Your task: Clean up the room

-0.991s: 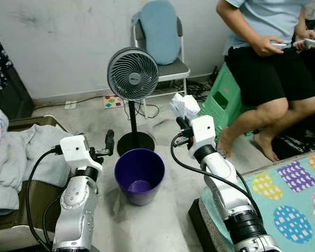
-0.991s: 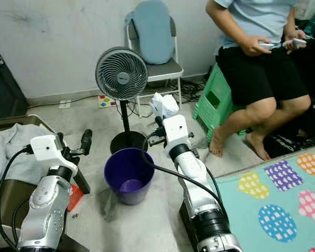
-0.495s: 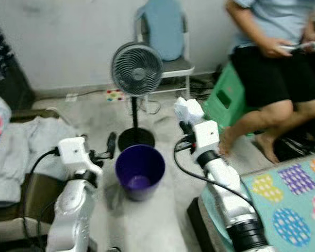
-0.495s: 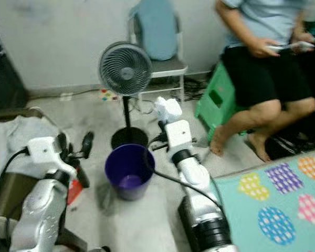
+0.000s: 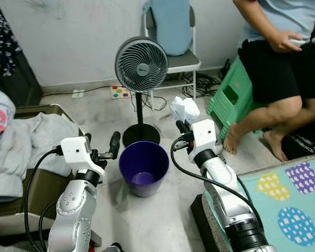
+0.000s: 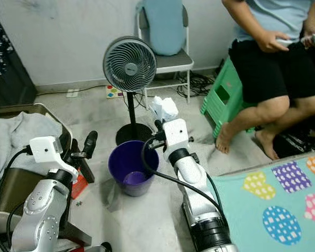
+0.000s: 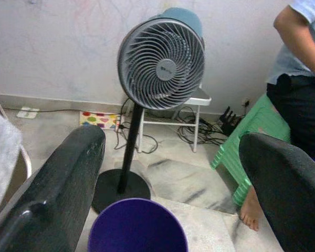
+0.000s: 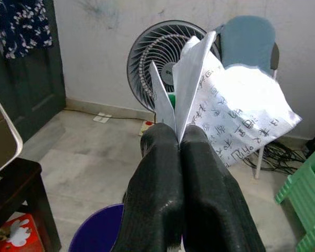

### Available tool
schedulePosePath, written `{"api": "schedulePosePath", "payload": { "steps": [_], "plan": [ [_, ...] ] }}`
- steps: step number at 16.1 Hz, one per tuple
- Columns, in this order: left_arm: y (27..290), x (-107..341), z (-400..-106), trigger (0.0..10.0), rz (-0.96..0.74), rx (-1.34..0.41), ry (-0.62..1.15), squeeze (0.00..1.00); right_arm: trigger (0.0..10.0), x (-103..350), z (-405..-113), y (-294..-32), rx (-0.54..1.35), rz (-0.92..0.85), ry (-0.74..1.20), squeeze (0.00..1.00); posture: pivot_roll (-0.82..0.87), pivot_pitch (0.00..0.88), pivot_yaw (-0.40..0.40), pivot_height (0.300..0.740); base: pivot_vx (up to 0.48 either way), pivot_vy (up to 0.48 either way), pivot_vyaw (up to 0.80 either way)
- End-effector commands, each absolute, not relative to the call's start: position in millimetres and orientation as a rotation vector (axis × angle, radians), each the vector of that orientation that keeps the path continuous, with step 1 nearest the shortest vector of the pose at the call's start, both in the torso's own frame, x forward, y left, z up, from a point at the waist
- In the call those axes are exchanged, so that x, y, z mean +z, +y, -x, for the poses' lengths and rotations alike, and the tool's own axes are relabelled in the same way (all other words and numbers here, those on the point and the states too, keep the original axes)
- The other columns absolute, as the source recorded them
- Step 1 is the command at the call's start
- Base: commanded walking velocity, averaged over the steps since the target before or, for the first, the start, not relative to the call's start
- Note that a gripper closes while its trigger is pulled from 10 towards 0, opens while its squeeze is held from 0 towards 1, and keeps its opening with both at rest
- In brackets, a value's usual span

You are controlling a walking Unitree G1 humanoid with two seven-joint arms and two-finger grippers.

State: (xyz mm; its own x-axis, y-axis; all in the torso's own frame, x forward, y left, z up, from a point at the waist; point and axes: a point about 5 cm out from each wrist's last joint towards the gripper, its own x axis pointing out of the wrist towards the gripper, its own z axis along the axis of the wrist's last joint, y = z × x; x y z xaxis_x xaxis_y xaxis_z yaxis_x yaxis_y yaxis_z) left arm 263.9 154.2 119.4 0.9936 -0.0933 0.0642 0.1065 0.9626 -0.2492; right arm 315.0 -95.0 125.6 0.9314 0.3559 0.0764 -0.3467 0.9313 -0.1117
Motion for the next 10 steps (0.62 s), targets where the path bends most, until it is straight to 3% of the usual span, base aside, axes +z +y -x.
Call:
{"api": "schedulePosePath", "payload": {
  "steps": [1,10],
  "plan": [
    [154.0,123.0,-263.6,10.0,0.253,-0.107,-0.06,0.0,10.0,130.3,-315.0,-94.9,0.36,0.096,-0.107,0.0,-0.05,0.101,-0.03,0.74,0.247,0.0,0.0],
    [152.6,123.9,-267.4,10.0,0.251,-0.115,-0.061,0.0,10.0,131.9,-316.1,-92.2,0.368,0.102,-0.113,0.0,-0.05,0.094,-0.026,0.74,0.251,0.0,0.0]
  ]
}}
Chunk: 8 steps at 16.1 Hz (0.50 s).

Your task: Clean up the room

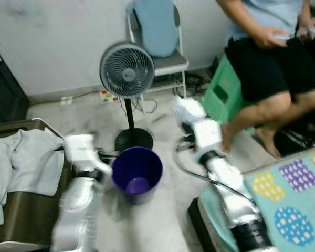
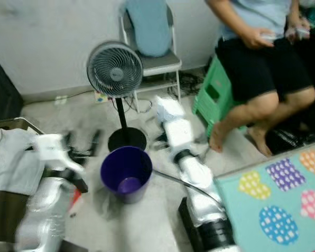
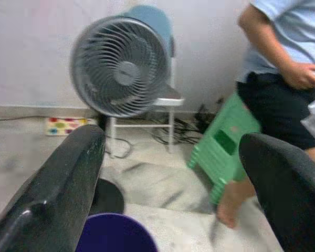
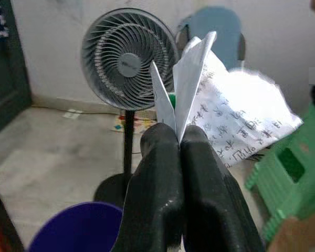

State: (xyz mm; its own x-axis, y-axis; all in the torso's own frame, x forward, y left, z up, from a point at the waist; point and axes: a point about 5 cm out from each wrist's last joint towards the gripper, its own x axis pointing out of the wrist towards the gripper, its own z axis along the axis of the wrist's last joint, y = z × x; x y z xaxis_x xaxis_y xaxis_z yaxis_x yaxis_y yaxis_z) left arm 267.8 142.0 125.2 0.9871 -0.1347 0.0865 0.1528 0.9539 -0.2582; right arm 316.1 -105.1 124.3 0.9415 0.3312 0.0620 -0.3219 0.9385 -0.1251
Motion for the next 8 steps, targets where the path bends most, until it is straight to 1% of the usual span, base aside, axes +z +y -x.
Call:
{"api": "schedulePosePath", "payload": {
  "steps": [1,3,4,5,8],
  "plan": [
    [152.6,124.0,-268.2,10.0,0.252,-0.116,-0.062,0.0,10.0,131.9,-316.4,-92.4,0.368,0.1,-0.113,0.0,-0.05,0.093,-0.026,0.74,0.251,0.0,0.0],
    [152.4,124.4,-268.8,10.0,0.252,-0.116,-0.063,0.0,10.0,131.8,-316.9,-92.5,0.364,0.093,-0.11,0.0,-0.05,0.093,-0.025,0.74,0.249,0.0,0.0],
    [152.4,124.5,-269.2,10.0,0.252,-0.115,-0.062,0.0,10.0,132.1,-317.3,-92.2,0.365,0.096,-0.113,0.0,-0.05,0.092,-0.025,0.74,0.0,0.0,0.0],
    [152.3,124.5,-269.4,10.0,0.252,-0.114,-0.062,0.0,10.0,132.3,-317.5,-92.1,0.365,0.097,-0.114,0.0,-0.05,0.092,-0.025,0.74,0.0,0.0,0.5],
    [152.4,123.5,-270.5,10.0,0.25,-0.104,-0.048,0.0,10.0,132.8,-318.0,-91.1,0.365,0.095,-0.116,0.0,-0.05,0.09,-0.023,0.74,0.0,0.0,0.8]
  ]
}}
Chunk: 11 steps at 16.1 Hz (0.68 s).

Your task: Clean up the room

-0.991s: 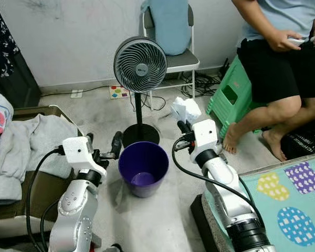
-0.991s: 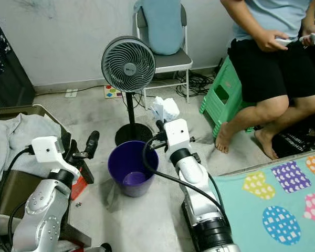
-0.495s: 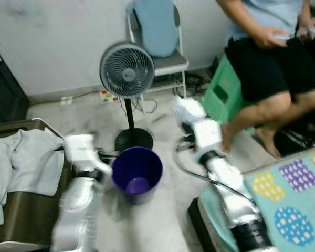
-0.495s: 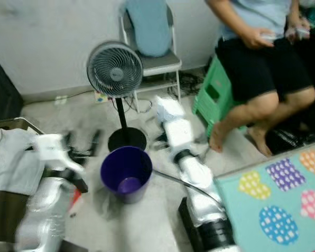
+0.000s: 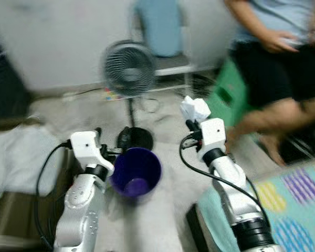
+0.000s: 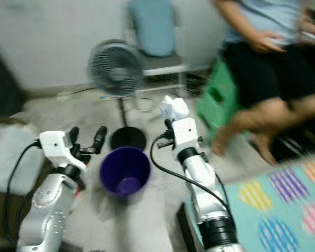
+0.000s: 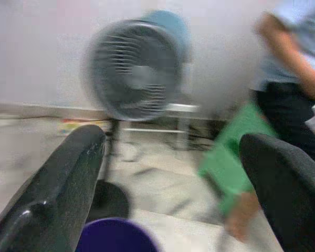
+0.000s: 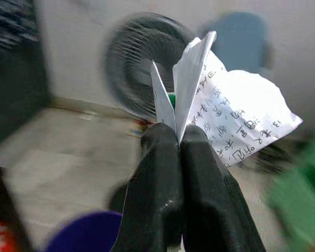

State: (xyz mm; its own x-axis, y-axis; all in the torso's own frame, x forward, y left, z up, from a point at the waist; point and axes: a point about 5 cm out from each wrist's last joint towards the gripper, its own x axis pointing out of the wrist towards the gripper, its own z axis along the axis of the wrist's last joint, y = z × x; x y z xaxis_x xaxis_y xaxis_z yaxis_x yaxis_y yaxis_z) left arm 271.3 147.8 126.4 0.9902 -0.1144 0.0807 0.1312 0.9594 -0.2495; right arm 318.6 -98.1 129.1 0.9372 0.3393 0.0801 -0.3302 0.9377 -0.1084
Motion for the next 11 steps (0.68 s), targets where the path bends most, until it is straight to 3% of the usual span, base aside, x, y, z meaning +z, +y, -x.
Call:
{"api": "schedulePosePath", "payload": {
  "steps": [1,5,11],
  "plan": [
    [152.5,123.0,-271.1,10.0,0.249,-0.1,-0.045,0.0,10.0,132.9,-318.3,-90.6,0.365,0.095,-0.116,0.0,-0.05,0.089,-0.023,0.74,0.0,0.0,0.52],
    [153.0,122.6,-272.5,10.0,0.247,-0.084,-0.04,0.0,10.0,132.7,-318.3,-91.1,0.363,0.093,-0.116,0.0,-0.05,0.088,-0.023,0.74,0.0,0.0,0.0],
    [151.3,124.1,-273.1,10.0,0.251,-0.108,-0.052,0.0,10.0,133.3,-318.2,-88.1,0.371,0.098,-0.121,0.0,-0.05,0.079,-0.022,0.74,0.0,0.0,0.8]
  ]
}}
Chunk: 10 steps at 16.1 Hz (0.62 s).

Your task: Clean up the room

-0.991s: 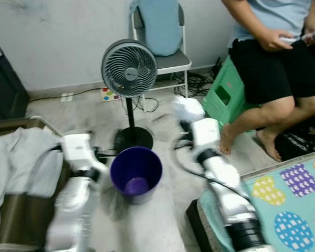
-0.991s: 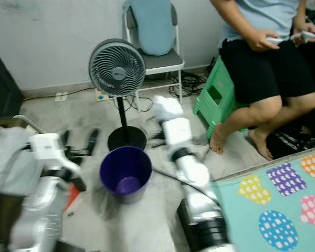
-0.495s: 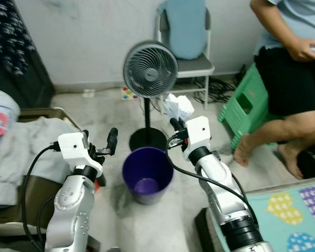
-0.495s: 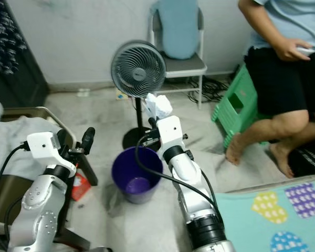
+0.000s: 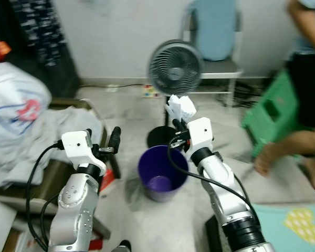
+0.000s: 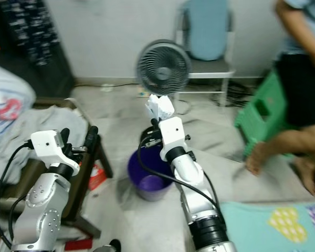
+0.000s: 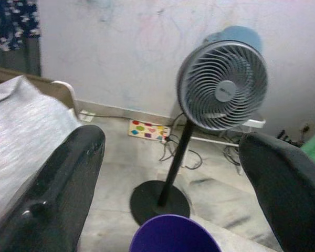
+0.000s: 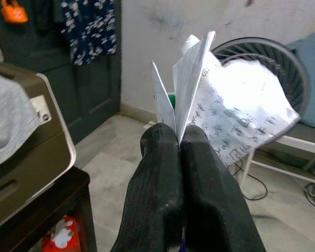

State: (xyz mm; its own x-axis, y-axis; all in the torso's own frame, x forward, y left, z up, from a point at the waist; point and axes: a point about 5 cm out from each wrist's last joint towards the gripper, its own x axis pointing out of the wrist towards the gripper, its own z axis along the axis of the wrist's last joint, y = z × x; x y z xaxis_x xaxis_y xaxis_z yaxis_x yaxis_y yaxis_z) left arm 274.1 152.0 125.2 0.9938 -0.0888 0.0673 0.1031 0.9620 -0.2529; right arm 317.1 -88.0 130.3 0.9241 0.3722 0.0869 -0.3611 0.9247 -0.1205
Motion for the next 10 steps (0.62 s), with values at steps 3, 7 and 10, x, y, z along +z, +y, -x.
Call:
{"api": "schedulePosePath", "payload": {
  "steps": [3,7,10],
  "plan": [
    [149.7,125.4,-273.4,10.0,0.253,-0.12,-0.06,0.0,10.0,133.8,-318.7,-87.8,0.373,0.09,-0.121,0.0,-0.05,0.073,-0.023,0.74,0.0,0.0,0.27],
    [148.3,125.7,-274.0,10.0,0.257,-0.135,-0.066,0.0,10.0,133.2,-319.6,-88.0,0.374,0.093,-0.12,0.0,-0.05,0.067,-0.025,0.74,0.0,0.0,0.0],
    [147.3,125.9,-274.4,10.0,0.262,-0.139,-0.067,0.0,10.0,133.5,-319.1,-87.4,0.387,0.092,-0.12,0.0,-0.05,0.068,-0.026,0.74,0.242,0.0,0.0]
  ]
}}
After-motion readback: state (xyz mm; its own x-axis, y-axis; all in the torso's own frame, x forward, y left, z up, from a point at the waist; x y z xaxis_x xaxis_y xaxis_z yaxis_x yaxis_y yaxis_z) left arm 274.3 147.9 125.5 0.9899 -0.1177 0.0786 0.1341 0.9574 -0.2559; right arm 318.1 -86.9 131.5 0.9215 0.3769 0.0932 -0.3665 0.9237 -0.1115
